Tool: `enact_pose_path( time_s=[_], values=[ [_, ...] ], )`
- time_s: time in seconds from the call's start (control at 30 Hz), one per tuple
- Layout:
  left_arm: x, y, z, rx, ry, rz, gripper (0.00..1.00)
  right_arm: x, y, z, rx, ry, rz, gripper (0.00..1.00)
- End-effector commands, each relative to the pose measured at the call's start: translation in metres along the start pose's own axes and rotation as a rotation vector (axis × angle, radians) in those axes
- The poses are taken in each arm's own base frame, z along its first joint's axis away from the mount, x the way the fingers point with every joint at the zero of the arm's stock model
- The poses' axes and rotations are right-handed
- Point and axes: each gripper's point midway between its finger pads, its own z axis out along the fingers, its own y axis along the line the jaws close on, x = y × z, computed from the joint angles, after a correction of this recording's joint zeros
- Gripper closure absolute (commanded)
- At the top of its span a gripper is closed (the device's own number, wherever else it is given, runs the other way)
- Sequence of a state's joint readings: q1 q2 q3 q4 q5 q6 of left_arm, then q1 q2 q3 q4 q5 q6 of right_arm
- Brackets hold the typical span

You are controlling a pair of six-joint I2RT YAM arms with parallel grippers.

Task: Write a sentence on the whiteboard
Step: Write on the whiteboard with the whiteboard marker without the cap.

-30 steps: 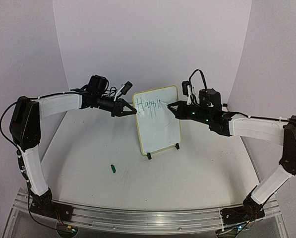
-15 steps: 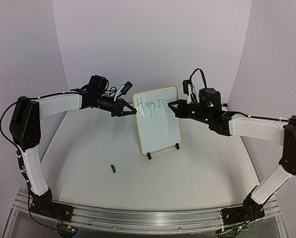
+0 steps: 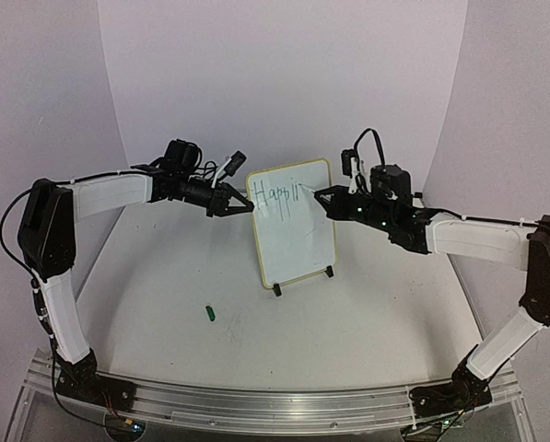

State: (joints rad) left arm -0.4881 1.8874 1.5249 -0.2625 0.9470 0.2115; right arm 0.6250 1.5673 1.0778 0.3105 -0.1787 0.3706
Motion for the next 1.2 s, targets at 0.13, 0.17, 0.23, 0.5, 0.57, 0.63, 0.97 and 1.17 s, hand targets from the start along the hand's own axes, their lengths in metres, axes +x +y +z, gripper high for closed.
enact_pose_path(
  time_s=[0.13,0.17,0.23,0.5,0.57,0.63,0.97,1.17],
  values=[
    [0.011,0.000,0.004,0.008,0.041,-0.025,1.00,-0.005,0.000,-0.009,0.010,-0.034,0.003,1.00],
    [0.012,0.000,0.004,0.009,0.041,-0.026,1.00,-0.003,0.000,-0.009,0.008,-0.029,0.003,1.00],
    [0.011,0.000,0.004,0.009,0.040,-0.025,1.00,0.001,-0.001,-0.009,0.006,-0.017,0.005,1.00],
    [0.011,0.000,0.004,0.009,0.041,-0.025,1.00,0.012,-0.005,-0.012,0.011,0.004,0.016,1.00],
    [0.011,0.000,0.005,0.009,0.041,-0.025,1.00,0.008,-0.003,-0.015,0.005,-0.003,0.014,1.00],
    [0.011,0.000,0.004,0.008,0.040,-0.025,1.00,0.004,0.001,-0.018,-0.008,-0.011,0.013,1.00],
    [0.010,-0.001,0.004,0.009,0.039,-0.023,1.00,-0.020,0.014,-0.030,-0.038,-0.066,0.004,1.00],
    [0.011,-0.001,0.004,0.008,0.039,-0.024,1.00,-0.017,0.011,-0.017,-0.031,-0.051,-0.002,1.00]
  ],
)
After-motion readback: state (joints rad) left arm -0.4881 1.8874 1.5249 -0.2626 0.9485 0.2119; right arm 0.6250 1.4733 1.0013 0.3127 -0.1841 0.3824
